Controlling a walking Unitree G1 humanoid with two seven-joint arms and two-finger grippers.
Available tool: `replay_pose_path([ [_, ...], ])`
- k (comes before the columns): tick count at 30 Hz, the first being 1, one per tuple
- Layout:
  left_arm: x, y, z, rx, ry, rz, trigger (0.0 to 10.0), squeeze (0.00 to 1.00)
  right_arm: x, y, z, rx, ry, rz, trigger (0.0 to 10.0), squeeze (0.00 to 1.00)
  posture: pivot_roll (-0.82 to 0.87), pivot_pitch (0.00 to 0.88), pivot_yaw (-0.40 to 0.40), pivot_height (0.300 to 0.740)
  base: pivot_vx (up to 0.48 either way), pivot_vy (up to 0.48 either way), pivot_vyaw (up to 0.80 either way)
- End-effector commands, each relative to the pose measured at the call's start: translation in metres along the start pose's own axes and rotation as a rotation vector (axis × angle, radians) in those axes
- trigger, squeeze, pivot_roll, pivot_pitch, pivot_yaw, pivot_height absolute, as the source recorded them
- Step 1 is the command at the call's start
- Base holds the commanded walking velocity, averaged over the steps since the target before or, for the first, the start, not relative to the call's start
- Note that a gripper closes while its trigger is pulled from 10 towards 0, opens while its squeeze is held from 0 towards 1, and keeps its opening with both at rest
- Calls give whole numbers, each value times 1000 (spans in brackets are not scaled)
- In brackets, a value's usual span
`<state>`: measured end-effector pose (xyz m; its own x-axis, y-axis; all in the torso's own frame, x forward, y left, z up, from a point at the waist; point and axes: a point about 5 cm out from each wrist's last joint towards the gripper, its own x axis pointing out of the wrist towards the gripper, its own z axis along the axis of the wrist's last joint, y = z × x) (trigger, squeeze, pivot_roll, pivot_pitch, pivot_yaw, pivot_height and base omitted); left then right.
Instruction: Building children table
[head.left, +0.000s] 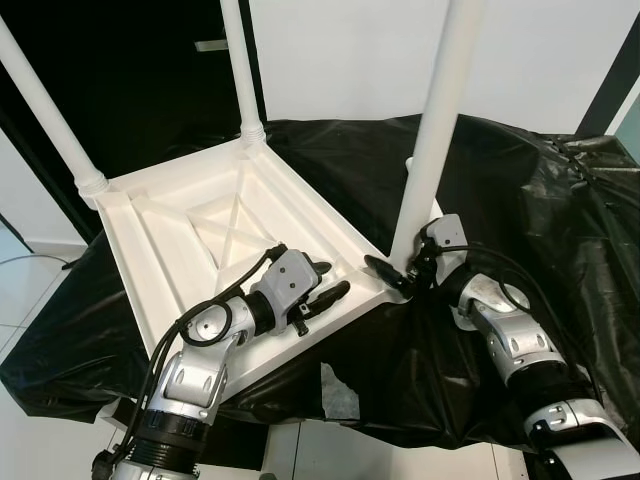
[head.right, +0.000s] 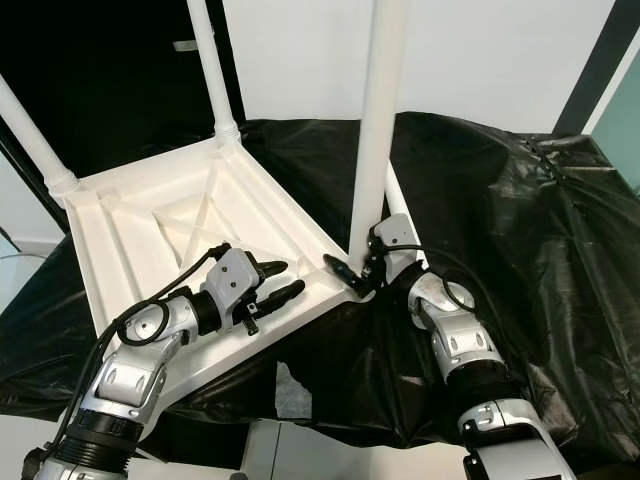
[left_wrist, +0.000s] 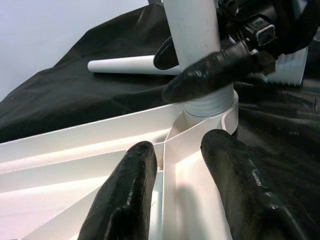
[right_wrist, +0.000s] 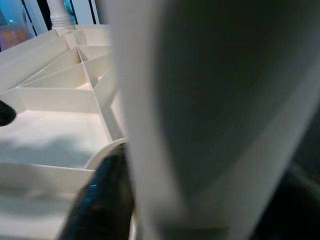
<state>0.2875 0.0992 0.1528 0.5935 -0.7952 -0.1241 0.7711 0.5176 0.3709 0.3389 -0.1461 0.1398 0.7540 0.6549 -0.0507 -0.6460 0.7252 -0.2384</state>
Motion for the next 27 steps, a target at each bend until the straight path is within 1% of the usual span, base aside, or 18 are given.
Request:
replay_pose_path([
  [1, -4, 1, -3, 0, 15, 78, 10000, 0, 1, 3, -8, -5, 48, 39, 0, 0, 74, 0, -6, 740, 0, 0, 0],
  [3, -5, -1, -4, -3, 18, 81, 10000, 0, -2, 2, -13, 7, 58, 36, 0, 0, 75, 0, -7, 740, 0, 0, 0],
  [5, -5, -2, -5, -3, 20, 79, 10000, 0, -3, 0, -18, -3, 95, -21, 0, 0, 76, 0, -10, 740, 0, 0, 0],
  [8, -6, -3, -5, -3, 20, 73, 10000, 0, -3, 0, -20, 9, 103, -61, 0, 0, 76, 0, -12, 740, 0, 0, 0],
  [9, -7, -4, -5, -3, 19, 57, 10000, 0, -3, 2, -23, 34, 107, -121, 0, 0, 77, 0, -14, 740, 0, 0, 0],
  [10, -7, -4, -5, -3, 19, 57, 10000, 0, -3, 2, -23, 34, 107, -121, 0, 0, 77, 0, -14, 740, 0, 0, 0],
  [11, -9, -7, -5, -11, 18, 21, 10000, 0, -2, 9, -26, 64, 108, -184, 0, 0, 78, 0, -14, 740, 0, 0, 0],
  [12, -9, -7, -5, -11, 18, 21, 10000, 0, -2, 9, -26, 64, 108, -184, 0, 0, 78, 0, -14, 740, 0, 0, 0],
  [13, -10, -10, -5, -20, 19, -11, 10000, 0, -1, 13, -29, 86, 116, -234, 0, 0, 78, 0, -12, 740, 0, 0, 0],
  [14, -10, -10, -5, -20, 19, -11, 10000, 0, -1, 13, -29, 86, 116, -234, 0, 0, 78, 0, -12, 740, 0, 0, 0],
  [15, -11, -13, -5, -26, 21, -34, 10000, 0, -1, 16, -31, 103, 124, -272, 0, 0, 78, 0, -11, 740, 0, 0, 0],
  [17, -11, -13, -5, -26, 21, -34, 10000, 0, -1, 16, -31, 103, 124, -272, 0, 0, 78, 0, -11, 740, 0, 0, 0],
  [20, -9, -30, -5, -52, 14, -86, 10000, 0, -1, 27, -35, 161, 129, -493, 0, 0, 80, 0, -4, 740, 0, 0, 0],
  [21, -9, -30, -5, -52, 14, -86, 10000, 0, -1, 27, -35, 161, 129, -493, 0, 0, 80, 0, -4, 740, 0, 0, 0],
  [22, -7, -35, -5, -47, 13, -92, 10000, 0, -1, 30, -35, 174, 128, -568, 0, 0, 80, 0, -2, 740, 0, 0, 0],
  [23, -7, -35, -5, -47, 13, -92, 10000, 0, -1, 30, -35, 174, 128, -568, 0, 0, 80, 0, -2, 740, 0, 0, 0],
  [25, -6, -39, -5, -45, 11, -94, 10000, 0, -2, 34, -33, 194, 124, -670, 0, 0, 77, 0, 1, 740, 0, 0, 0],
  [27, -6, -39, -4, -49, 11, -93, 10000, 0, 1, 38, -31, 218, 115, -687, 0, 0, 77, 0, 5, 740, 0, 0, 0],
])
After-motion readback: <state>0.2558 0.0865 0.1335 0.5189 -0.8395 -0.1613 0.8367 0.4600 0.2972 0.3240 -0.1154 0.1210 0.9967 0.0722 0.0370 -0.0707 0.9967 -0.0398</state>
